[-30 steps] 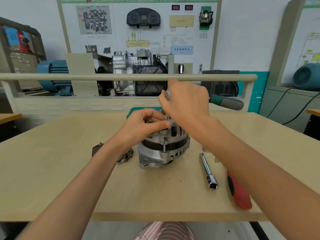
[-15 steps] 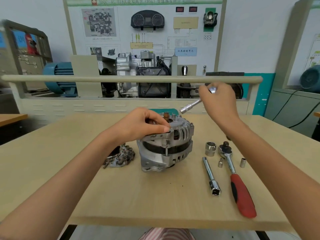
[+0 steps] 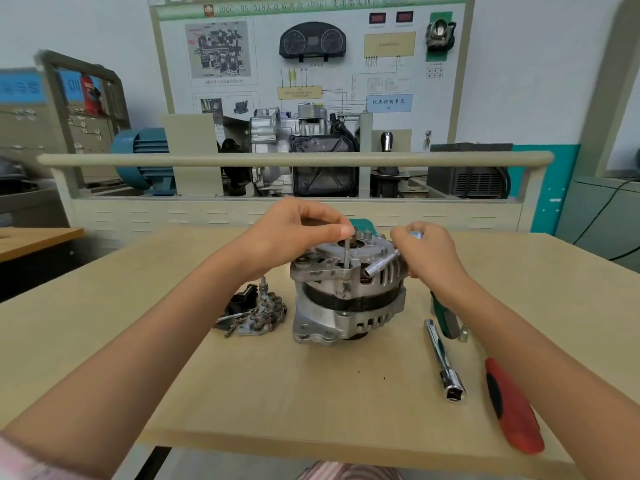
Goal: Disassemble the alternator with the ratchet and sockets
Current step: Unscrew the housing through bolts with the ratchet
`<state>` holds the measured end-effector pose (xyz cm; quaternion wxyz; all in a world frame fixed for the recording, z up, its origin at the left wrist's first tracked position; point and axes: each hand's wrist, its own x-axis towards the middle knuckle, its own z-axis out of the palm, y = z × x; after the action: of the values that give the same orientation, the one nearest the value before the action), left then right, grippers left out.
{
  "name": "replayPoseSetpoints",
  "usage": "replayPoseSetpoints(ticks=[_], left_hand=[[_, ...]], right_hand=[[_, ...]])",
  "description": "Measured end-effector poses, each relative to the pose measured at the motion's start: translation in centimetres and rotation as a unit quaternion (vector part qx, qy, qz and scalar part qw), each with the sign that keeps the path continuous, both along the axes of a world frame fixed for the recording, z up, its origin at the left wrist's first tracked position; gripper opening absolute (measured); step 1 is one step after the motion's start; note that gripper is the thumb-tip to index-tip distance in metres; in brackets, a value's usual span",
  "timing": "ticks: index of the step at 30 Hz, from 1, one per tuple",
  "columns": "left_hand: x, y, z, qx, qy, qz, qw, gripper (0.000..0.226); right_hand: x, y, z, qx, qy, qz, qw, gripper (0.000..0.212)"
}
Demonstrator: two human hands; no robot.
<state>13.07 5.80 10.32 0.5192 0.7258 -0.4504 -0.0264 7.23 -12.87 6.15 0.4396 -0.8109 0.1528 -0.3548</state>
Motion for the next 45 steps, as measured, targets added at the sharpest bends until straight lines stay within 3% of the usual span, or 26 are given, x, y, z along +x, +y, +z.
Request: replayPoseSetpoints(ticks=[2, 6, 12, 18, 22, 25, 29, 35, 39, 42, 45], left_hand=[[0.3, 0.3, 0.7, -0.056, 0.025, 0.005, 0.998, 0.008], [2.1, 2.4, 2.0, -0.168, 0.152, -0.01, 0.974, 0.018], [5.8, 5.8, -1.5, -0.027, 0.219, 0.119, 0.968, 0.012], [8.2, 7.0, -4.5, -0.072, 0.286, 0.152, 0.943, 0.015], [9.1, 7.6, -5.8, 0.093, 0.161, 0.22, 0.958, 0.012], [9.7, 7.2, -6.2, 0.197, 0.074, 0.233, 0.949, 0.012], [9.9, 5.7, -6.5, 0.361, -0.043, 0.217, 0.906, 0.016], [9.9, 4.1, -7.2, 0.429, -0.178, 0.22, 0.858, 0.023], [9.1, 4.1, -6.5, 0.338, -0.203, 0.239, 0.887, 0.027], [7.5, 3.5, -4.9, 0.174, -0.19, 0.249, 0.933, 0.027], [4.3, 2.4, -3.2, 0.011, -0.162, 0.246, 0.956, 0.027]], right_hand=[[0.1, -0.1, 0.1, -0.008, 0.002, -0.004, 1.0, 0.024], [0.0, -0.1, 0.2, -0.007, 0.009, -0.001, 1.0, 0.025], [0.2, -0.3, -0.2, -0.005, 0.0, -0.002, 1.0, 0.024], [0.5, -0.6, -0.2, -0.016, 0.008, -0.004, 1.0, 0.022], [0.4, -0.5, -0.4, -0.03, 0.006, -0.012, 0.999, 0.023], [0.3, -0.4, -0.4, -0.044, 0.012, -0.019, 0.999, 0.024], [0.2, -0.4, -0.3, -0.055, 0.013, -0.018, 0.998, 0.025], [0.1, -0.5, -0.6, -0.076, 0.012, -0.013, 0.997, 0.023], [0.1, -0.6, -0.8, -0.077, 0.008, -0.011, 0.997, 0.02], [0.1, -0.7, -1.0, -0.065, 0.005, -0.008, 0.998, 0.013], [-0.1, -1.0, -0.7, -0.023, 0.031, 0.01, 0.999, 0.01]])
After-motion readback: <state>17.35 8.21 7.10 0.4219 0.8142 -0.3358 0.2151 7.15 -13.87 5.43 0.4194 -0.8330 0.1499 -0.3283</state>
